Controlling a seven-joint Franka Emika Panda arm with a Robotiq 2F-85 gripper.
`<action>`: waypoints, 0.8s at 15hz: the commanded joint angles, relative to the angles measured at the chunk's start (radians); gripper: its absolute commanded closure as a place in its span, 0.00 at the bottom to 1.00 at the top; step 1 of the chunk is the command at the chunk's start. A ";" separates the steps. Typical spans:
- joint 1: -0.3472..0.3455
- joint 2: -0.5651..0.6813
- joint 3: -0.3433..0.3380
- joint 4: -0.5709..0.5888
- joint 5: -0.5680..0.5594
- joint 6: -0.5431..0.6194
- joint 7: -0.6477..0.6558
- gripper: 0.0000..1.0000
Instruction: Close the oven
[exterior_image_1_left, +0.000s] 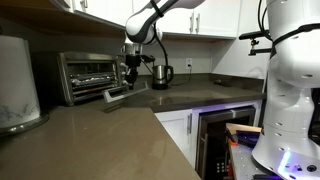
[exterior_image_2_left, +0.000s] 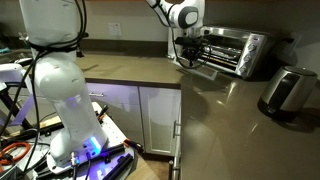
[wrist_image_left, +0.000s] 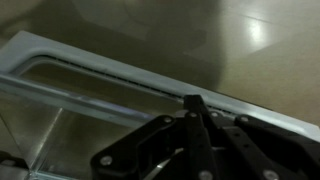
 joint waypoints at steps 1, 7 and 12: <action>0.001 -0.005 -0.026 0.017 -0.090 0.100 0.067 1.00; 0.002 -0.023 -0.060 0.030 -0.210 0.166 0.162 1.00; 0.007 -0.029 -0.077 0.048 -0.297 0.212 0.232 1.00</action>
